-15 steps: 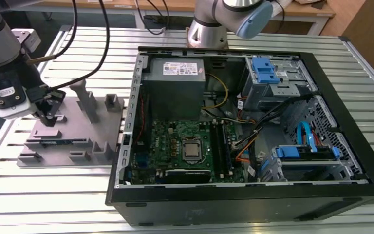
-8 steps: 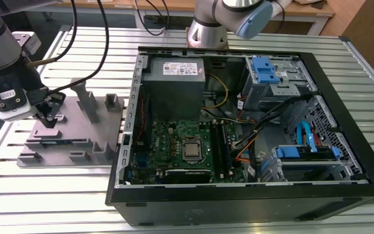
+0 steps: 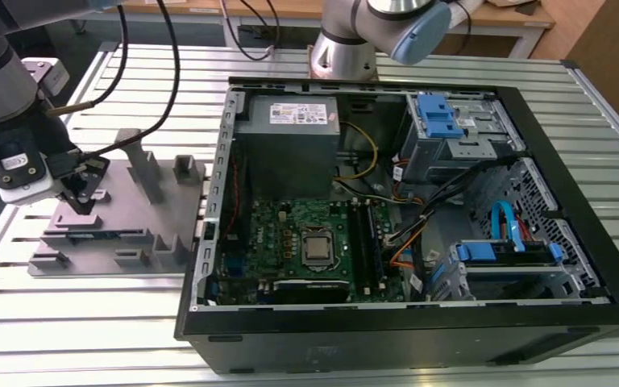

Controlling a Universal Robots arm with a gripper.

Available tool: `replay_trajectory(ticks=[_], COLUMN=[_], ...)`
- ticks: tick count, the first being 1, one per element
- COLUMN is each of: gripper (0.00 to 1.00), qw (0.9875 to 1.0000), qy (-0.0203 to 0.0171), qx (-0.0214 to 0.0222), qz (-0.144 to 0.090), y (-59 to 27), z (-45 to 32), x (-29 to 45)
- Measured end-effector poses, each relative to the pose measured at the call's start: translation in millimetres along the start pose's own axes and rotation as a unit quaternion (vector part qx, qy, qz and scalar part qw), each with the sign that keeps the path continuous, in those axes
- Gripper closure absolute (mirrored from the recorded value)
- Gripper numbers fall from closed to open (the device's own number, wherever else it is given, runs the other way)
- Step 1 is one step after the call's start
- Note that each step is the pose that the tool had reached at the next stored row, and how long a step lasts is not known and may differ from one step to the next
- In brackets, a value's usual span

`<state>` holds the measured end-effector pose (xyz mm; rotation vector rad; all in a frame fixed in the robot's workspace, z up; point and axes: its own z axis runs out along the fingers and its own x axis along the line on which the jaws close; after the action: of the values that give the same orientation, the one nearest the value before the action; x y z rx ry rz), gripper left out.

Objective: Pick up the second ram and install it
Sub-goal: 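Reach for the second ram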

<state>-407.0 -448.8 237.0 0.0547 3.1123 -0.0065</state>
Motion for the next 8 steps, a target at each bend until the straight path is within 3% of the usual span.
replay_trajectory(ticks=[8], gripper=[0.89], qw=[1.0], qy=[0.0], qx=[0.0], qz=[0.0], y=[0.0], z=[7.6], x=[1.4])
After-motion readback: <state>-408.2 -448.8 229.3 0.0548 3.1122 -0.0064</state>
